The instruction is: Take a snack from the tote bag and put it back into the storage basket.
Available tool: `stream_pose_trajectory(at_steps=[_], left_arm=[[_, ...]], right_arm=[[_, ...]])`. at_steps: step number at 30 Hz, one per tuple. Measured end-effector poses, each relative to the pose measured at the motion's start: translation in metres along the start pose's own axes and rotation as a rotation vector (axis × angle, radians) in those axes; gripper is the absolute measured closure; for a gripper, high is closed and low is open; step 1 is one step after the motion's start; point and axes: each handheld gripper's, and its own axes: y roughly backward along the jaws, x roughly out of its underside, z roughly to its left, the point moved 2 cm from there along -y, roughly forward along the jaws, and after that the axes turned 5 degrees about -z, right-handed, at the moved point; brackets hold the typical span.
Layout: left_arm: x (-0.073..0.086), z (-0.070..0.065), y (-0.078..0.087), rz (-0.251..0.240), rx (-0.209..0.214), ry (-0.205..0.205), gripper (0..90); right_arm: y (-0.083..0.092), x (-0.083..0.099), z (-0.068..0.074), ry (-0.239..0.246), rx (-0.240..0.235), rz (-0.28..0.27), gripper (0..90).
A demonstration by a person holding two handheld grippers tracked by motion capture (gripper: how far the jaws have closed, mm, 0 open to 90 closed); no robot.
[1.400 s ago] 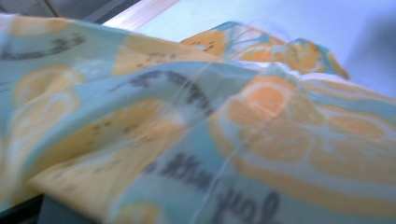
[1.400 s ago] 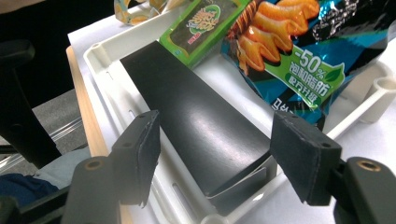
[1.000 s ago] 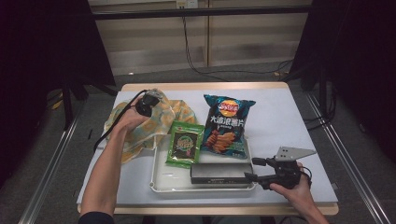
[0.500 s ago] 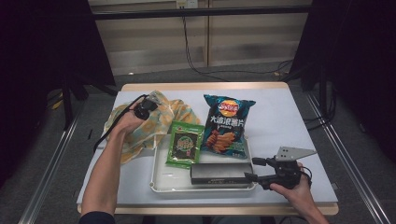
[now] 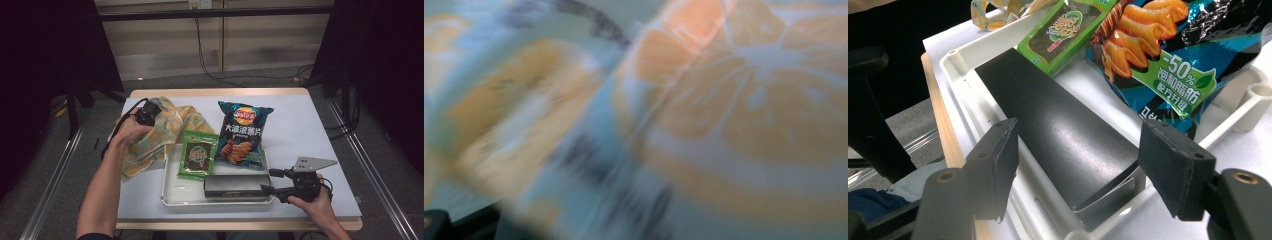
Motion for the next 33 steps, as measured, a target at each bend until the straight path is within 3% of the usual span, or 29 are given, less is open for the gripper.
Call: stream_pose_trajectory(at_steps=[1,2,5,7,11,15,19,28,33], left_arm=[[0.001,0.001,0.006,0.0,-0.006,-0.006,36.6],[0.001,-0.002,0.006,-0.037,-0.016,0.046,36.5],[0.003,-0.003,0.018,-0.021,-0.032,0.027,36.5],[0.004,-0.006,0.023,-0.049,-0.042,0.054,36.5],[0.011,-0.005,0.036,-0.06,-0.058,0.067,36.5],[0.023,-0.001,0.052,-0.047,-0.063,0.052,36.6],[0.03,0.0,0.067,-0.074,-0.08,0.086,36.6],[0.049,-0.003,0.091,-0.059,-0.099,0.095,37.3],[0.071,-0.003,0.092,-0.034,-0.104,0.136,37.3]], right_arm=[[0.0,0.0,0.0,0.001,-0.001,-0.001,32.7],[-0.001,0.0,0.001,0.002,-0.002,-0.001,32.7],[-0.001,-0.001,0.002,0.007,-0.003,0.0,32.7],[0.0,-0.001,0.002,0.005,-0.002,-0.001,32.7],[0.0,-0.001,0.003,0.005,-0.002,-0.003,32.7],[0.0,-0.001,0.003,0.004,-0.001,-0.006,32.7],[-0.001,-0.001,0.002,0.004,0.0,0.0,32.7],[-0.004,-0.002,0.004,0.005,-0.003,0.003,32.7],[-0.004,-0.002,0.005,0.008,-0.004,0.003,32.7]])
